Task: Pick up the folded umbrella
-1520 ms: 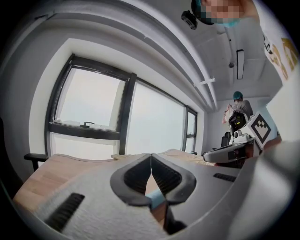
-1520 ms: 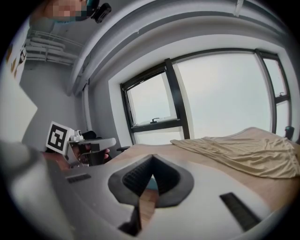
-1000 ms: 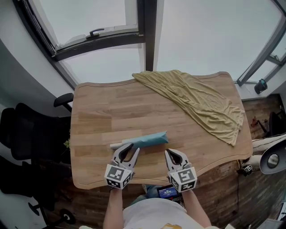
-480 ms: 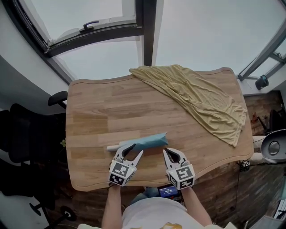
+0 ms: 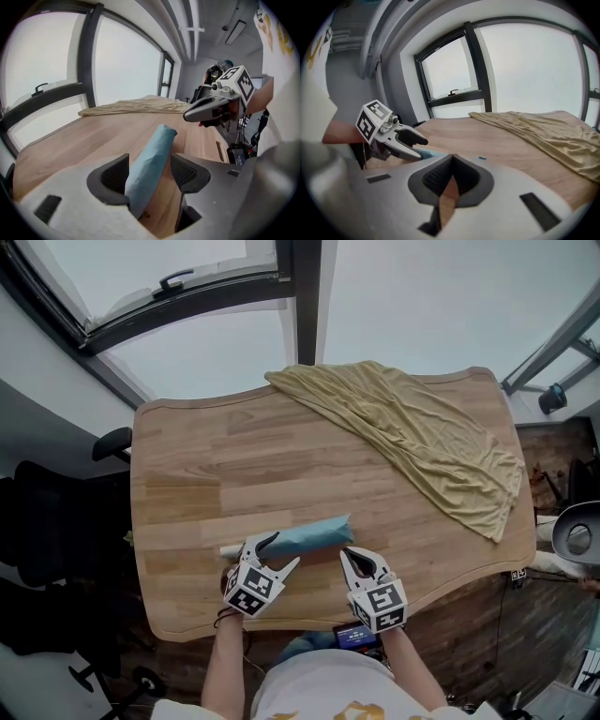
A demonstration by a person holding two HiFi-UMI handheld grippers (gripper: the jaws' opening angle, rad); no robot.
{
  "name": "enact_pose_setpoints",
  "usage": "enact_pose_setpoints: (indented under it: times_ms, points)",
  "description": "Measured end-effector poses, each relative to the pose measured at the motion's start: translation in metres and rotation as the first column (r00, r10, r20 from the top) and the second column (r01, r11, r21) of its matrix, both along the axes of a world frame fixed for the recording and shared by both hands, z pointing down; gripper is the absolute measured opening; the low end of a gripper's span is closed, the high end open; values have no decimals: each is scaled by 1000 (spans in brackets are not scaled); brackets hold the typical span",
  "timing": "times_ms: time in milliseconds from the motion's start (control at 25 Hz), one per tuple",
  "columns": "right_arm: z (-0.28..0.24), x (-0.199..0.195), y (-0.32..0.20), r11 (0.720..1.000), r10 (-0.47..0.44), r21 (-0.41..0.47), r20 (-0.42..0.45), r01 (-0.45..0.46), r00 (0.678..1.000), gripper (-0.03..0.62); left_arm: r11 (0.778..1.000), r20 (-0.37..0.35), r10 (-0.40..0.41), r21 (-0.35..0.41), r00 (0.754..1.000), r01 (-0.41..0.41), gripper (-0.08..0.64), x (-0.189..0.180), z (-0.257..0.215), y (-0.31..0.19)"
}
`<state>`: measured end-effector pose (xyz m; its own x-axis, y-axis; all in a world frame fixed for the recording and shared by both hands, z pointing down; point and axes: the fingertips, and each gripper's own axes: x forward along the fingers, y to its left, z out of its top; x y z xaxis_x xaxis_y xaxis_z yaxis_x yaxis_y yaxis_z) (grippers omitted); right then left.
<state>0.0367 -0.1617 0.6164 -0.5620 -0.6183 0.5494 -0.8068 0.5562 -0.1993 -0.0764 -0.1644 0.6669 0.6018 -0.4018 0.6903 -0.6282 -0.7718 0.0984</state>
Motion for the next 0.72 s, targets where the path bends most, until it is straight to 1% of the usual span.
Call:
enact_pose_setpoints:
  times_ms: [80,160,200,280,320,360,440,600,720]
  points:
    - [3,0,-3,1000,1,-6,-1,-1,1000,9,998,57,60,-9,997,-60,281,1,7,-3]
    - [4,0,-6,1000,3,-13,1,-3,1000,9,992,122,123,-26,985,-120,287,1,15,-4]
    - [5,0,-7,1000,5,-15,3,-5,1000,9,987,160,159,-38,974,-154,293,1,19,-5]
    - [6,0,-10,1000,9,-21,5,-9,1000,9,972,230,235,-67,944,-225,296,1,30,-4]
    - [7,1,-11,1000,10,-23,5,-10,1000,9,963,251,268,-84,930,-254,298,2,35,-3]
    - [8,2,-12,1000,12,-25,5,-12,1000,9,956,260,292,-101,920,-275,299,4,38,-2]
    - [9,4,-15,999,18,-27,5,-18,1000,9,946,254,322,-126,912,-299,302,8,43,-1]
    - [13,7,-18,999,32,-36,7,-31,999,9,923,268,382,-157,885,-351,304,16,52,2]
    - [16,11,-15,998,44,-50,5,-43,999,9,916,291,399,-167,870,-364,305,20,57,1]
